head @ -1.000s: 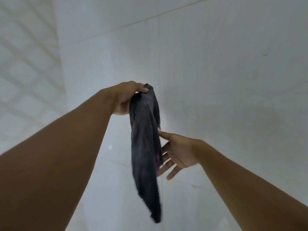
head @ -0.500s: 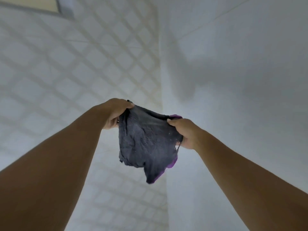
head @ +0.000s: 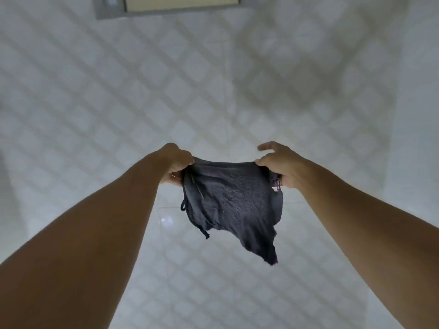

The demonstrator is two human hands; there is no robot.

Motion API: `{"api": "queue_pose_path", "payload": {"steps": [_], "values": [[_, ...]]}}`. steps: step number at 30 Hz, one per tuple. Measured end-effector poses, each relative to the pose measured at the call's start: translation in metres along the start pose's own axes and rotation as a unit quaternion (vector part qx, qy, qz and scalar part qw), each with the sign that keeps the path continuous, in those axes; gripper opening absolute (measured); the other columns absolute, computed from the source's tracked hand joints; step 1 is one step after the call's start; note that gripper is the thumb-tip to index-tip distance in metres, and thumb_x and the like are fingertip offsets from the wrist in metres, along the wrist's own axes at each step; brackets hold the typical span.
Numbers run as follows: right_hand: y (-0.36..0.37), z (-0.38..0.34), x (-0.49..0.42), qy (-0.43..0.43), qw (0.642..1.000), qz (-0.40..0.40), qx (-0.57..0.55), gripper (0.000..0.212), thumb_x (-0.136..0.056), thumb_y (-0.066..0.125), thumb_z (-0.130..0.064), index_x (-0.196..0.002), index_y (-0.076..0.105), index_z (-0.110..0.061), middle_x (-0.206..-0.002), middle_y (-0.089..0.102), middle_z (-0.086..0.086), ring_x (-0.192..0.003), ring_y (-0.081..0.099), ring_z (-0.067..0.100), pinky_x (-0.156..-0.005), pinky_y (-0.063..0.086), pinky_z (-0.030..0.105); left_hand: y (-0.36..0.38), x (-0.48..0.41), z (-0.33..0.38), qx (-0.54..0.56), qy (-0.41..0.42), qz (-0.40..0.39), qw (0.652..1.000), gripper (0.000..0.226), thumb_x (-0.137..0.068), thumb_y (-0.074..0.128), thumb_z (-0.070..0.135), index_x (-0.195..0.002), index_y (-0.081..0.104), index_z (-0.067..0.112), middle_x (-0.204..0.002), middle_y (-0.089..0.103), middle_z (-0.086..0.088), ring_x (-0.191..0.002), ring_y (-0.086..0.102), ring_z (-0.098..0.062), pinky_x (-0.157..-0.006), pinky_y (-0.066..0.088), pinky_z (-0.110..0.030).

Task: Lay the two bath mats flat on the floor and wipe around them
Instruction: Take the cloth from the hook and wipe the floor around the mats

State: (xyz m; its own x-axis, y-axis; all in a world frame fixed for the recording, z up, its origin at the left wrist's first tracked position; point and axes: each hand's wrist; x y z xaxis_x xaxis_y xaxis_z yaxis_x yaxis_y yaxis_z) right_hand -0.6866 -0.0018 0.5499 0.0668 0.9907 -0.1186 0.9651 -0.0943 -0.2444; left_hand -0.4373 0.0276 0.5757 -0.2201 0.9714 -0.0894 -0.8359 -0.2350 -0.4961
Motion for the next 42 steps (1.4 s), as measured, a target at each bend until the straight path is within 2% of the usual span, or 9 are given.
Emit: {"api": "queue_pose_path", "payload": {"steps": [5, 9, 15, 20, 25, 28, 32, 37, 42], "values": [[0.064, -0.016, -0.03, -0.019, 0.99, -0.118, 0.075, 0.014, -0.092, 0.068, -0.017, -0.101, 0.076, -0.01, -0.115, 0.07, 0.012, -0.097, 0.065, 0.026, -0.082, 0.057, 0.039, -0.042, -0.003, -0.044, 0.01, -0.028, 0.048, 0.998, 0.019, -0.094, 0.066, 0.007, -0.113, 0.062, 0.006, -0.104, 0.069, -0.019, -0.081, 0.072, -0.029, -0.055, 0.061, -0.037], [0.097, -0.031, -0.042, -0.052, 0.943, -0.286, 0.163, 0.03, -0.078, 0.083, -0.01, -0.105, 0.073, -0.007, -0.111, 0.072, 0.013, -0.104, 0.067, 0.03, -0.091, 0.056, 0.041, -0.075, 0.01, -0.069, 0.012, -0.051, 0.048, 0.997, 0.021, -0.086, 0.076, 0.014, -0.104, 0.075, 0.004, -0.107, 0.075, -0.017, -0.094, 0.075, -0.027, -0.081, 0.063, -0.038], [0.146, -0.046, -0.049, -0.212, 0.845, -0.341, 0.353, 0.028, -0.087, 0.075, -0.022, -0.104, 0.071, 0.0, -0.091, 0.069, 0.014, -0.08, 0.065, 0.029, -0.078, 0.058, 0.039, -0.105, 0.046, -0.087, -0.293, -0.086, 0.153, 0.94, 0.028, -0.071, 0.09, 0.039, -0.087, 0.078, 0.019, -0.085, 0.071, 0.002, -0.081, 0.064, -0.012, -0.064, 0.049, -0.023], [0.195, -0.047, -0.028, -0.307, 0.801, -0.339, 0.385, 0.04, -0.077, 0.074, -0.05, -0.103, 0.072, -0.02, -0.118, 0.048, 0.003, -0.122, 0.038, 0.029, -0.102, 0.044, 0.046, -0.119, 0.098, -0.103, -0.351, -0.166, 0.233, 0.892, 0.036, -0.084, 0.073, 0.054, -0.083, 0.073, 0.017, -0.086, 0.07, -0.001, -0.082, 0.062, -0.015, -0.069, 0.047, -0.029], [0.24, -0.045, 0.02, -0.298, 0.771, -0.457, 0.329, 0.039, -0.079, 0.071, -0.038, -0.096, 0.069, -0.003, -0.091, 0.063, 0.002, -0.086, 0.056, 0.023, -0.076, 0.044, 0.034, -0.135, 0.151, -0.114, -0.239, -0.228, 0.275, 0.903, 0.033, -0.096, 0.064, 0.037, -0.087, 0.066, 0.006, -0.083, 0.063, -0.005, -0.077, 0.062, -0.019, -0.059, 0.048, -0.023], [0.258, -0.056, 0.057, -0.242, 0.754, -0.556, 0.252, 0.021, -0.088, 0.071, -0.02, -0.101, 0.068, -0.003, -0.099, 0.072, 0.012, -0.09, 0.072, 0.03, -0.078, 0.061, 0.041, -0.149, 0.185, -0.116, -0.139, -0.247, 0.299, 0.911, 0.03, -0.096, 0.065, 0.033, -0.105, 0.069, 0.004, -0.102, 0.071, -0.015, -0.085, 0.072, -0.027, -0.06, 0.061, -0.032], [0.276, -0.081, 0.106, -0.167, 0.69, -0.681, 0.179, 0.024, -0.09, 0.069, -0.015, -0.11, 0.07, -0.002, -0.116, 0.071, 0.02, -0.099, 0.071, 0.036, -0.09, 0.058, 0.05, -0.173, 0.226, -0.114, -0.044, -0.267, 0.263, 0.926, 0.032, -0.099, 0.063, 0.034, -0.11, 0.066, 0.004, -0.104, 0.075, -0.02, -0.087, 0.076, -0.031, -0.067, 0.063, -0.039], [0.298, -0.112, 0.159, -0.074, 0.612, -0.787, 0.017, 0.015, -0.089, 0.056, -0.012, -0.099, 0.063, -0.002, -0.083, 0.07, 0.013, -0.065, 0.07, 0.022, -0.068, 0.062, 0.033, -0.207, 0.26, -0.115, 0.069, -0.239, 0.22, 0.943, 0.038, -0.101, 0.05, 0.028, -0.125, 0.061, 0.001, -0.121, 0.069, -0.024, -0.097, 0.07, -0.034, -0.08, 0.06, -0.044], [0.325, -0.129, 0.198, -0.089, 0.636, -0.762, -0.085, 0.023, -0.1, 0.045, -0.007, -0.112, 0.062, 0.003, -0.089, 0.075, 0.016, -0.08, 0.076, 0.027, -0.061, 0.062, 0.03, -0.25, 0.292, -0.118, 0.164, -0.166, 0.204, 0.951, 0.064, -0.075, 0.064, 0.021, -0.135, 0.053, 0.002, -0.124, 0.06, -0.02, -0.102, 0.061, -0.029, -0.088, 0.054, -0.039]]}}
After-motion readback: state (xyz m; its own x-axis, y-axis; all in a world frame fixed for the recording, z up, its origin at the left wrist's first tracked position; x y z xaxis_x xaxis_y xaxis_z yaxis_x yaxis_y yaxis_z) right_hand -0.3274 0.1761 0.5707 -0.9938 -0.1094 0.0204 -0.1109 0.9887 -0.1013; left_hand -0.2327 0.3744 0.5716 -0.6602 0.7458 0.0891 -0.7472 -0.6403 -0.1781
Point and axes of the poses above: each hand's wrist, its own x-axis away from the middle knuckle, its own y-axis out of the palm, z = x × y
